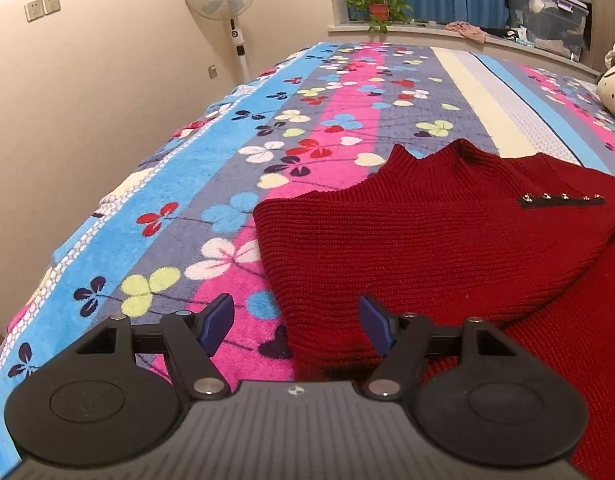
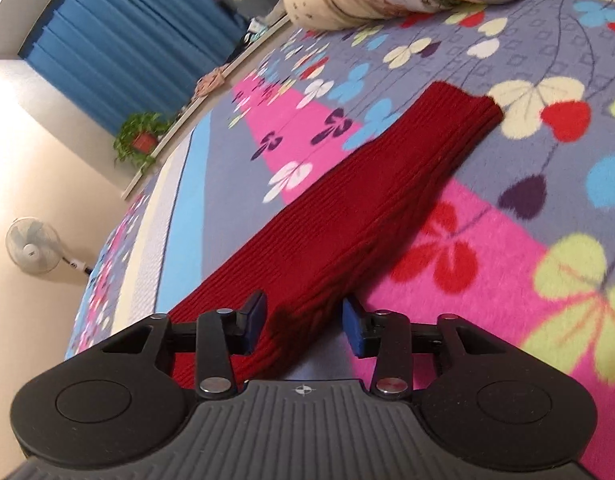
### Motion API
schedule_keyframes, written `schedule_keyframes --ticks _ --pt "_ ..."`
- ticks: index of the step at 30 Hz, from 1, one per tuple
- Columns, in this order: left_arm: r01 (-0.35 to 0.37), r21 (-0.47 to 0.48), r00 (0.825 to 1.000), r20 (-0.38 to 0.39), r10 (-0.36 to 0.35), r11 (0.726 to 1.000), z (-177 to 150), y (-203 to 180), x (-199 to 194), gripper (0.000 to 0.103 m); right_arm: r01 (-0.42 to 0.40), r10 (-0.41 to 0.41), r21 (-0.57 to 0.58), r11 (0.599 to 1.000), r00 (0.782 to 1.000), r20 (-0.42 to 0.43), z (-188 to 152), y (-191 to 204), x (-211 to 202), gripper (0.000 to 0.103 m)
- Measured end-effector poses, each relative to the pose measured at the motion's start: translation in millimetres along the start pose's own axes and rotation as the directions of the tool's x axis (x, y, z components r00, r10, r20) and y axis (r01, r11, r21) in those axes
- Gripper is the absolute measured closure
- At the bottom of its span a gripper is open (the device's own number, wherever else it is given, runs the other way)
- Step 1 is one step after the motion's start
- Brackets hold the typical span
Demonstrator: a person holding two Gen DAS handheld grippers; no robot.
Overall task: Fold small clothes
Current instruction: 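Grasp the outstretched sleeve cuff with the right gripper, then fold the held sleeve across the sweater body with the right gripper and release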
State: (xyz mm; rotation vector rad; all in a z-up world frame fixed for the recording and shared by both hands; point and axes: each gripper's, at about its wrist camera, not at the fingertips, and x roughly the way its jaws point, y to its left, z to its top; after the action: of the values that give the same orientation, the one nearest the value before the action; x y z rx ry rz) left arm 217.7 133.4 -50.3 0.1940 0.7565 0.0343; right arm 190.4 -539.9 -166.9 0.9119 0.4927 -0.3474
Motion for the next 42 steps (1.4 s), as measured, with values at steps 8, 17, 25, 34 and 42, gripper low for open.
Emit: schedule_keyframes --ticks 8,17,25,34,42 --pt "0.008 -0.015 1.0 0.009 -0.008 1.0 -0.5 11.2 -1.8 0.029 0.054 -0.053 -0.036 0.998 0.998 0.027 7.4 -0.7 4.0 0.087" --pt "0.064 -0.132 0.998 0.016 -0.063 0.989 5.1 34.9 -13.0 0.029 0.155 -0.042 -0.435 0.887 0.965 0.259 -22.4 144.3 -53.4 0.09" --pt "0.07 -0.209 0.997 -0.013 -0.074 0.975 4.7 41.1 -16.9 0.03 -0.278 0.348 -0.825 0.493 0.931 -0.106 -203.0 321.1 -95.2 0.089" --pt "0.214 -0.291 0.972 -0.031 -0.233 0.932 -0.2 43.8 -10.9 0.054 -0.465 0.058 -0.833 0.3 0.88 -0.471 -304.0 287.6 -118.1 0.087" --pt "0.337 -0.448 0.914 -0.056 -0.401 0.828 -1.8 46.6 23.5 0.053 -0.314 0.037 -0.853 0.417 0.944 -0.329 -194.9 196.2 -210.0 0.073"
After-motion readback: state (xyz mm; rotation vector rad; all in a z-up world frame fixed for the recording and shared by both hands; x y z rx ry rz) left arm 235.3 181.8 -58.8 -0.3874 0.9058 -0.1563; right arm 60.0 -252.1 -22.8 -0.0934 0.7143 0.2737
